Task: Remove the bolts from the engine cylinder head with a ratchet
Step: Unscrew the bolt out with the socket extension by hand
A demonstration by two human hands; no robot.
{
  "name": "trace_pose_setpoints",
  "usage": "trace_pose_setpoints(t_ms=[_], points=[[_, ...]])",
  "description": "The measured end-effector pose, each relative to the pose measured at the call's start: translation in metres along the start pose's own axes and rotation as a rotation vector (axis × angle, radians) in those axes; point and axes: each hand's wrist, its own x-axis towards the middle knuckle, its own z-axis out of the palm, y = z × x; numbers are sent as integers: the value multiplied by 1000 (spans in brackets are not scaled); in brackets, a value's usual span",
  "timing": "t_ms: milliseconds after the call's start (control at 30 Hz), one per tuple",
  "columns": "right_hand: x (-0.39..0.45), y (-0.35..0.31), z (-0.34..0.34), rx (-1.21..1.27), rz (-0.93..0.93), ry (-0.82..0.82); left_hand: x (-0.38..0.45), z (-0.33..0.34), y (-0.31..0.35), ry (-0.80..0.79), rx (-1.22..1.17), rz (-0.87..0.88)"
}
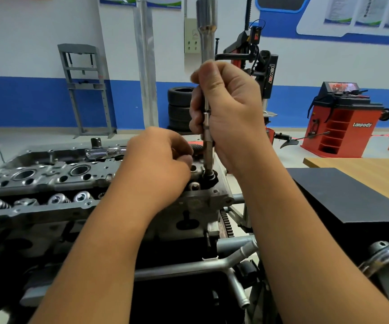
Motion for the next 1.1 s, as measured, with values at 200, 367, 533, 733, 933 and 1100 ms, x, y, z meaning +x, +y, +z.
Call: trace_pose_setpoints(t_ms=[200,367,533,733,933,1100], points=[[9,-12,-7,202,-83,16,-2,10,2,-97,65,14],[12,-17,-11,195,-73,100,-3,13,6,-162,128,33],[11,-18,-10,179,30,213,0,13,11,-177,235,24],[10,-14,-12,169,124,330,5,24,21,-145,439,105],[13,-12,-21,166,153,416,14,23,16,-172,259,59],[17,-13,-28,282,188,481,15,19,9,-186,77,83]])
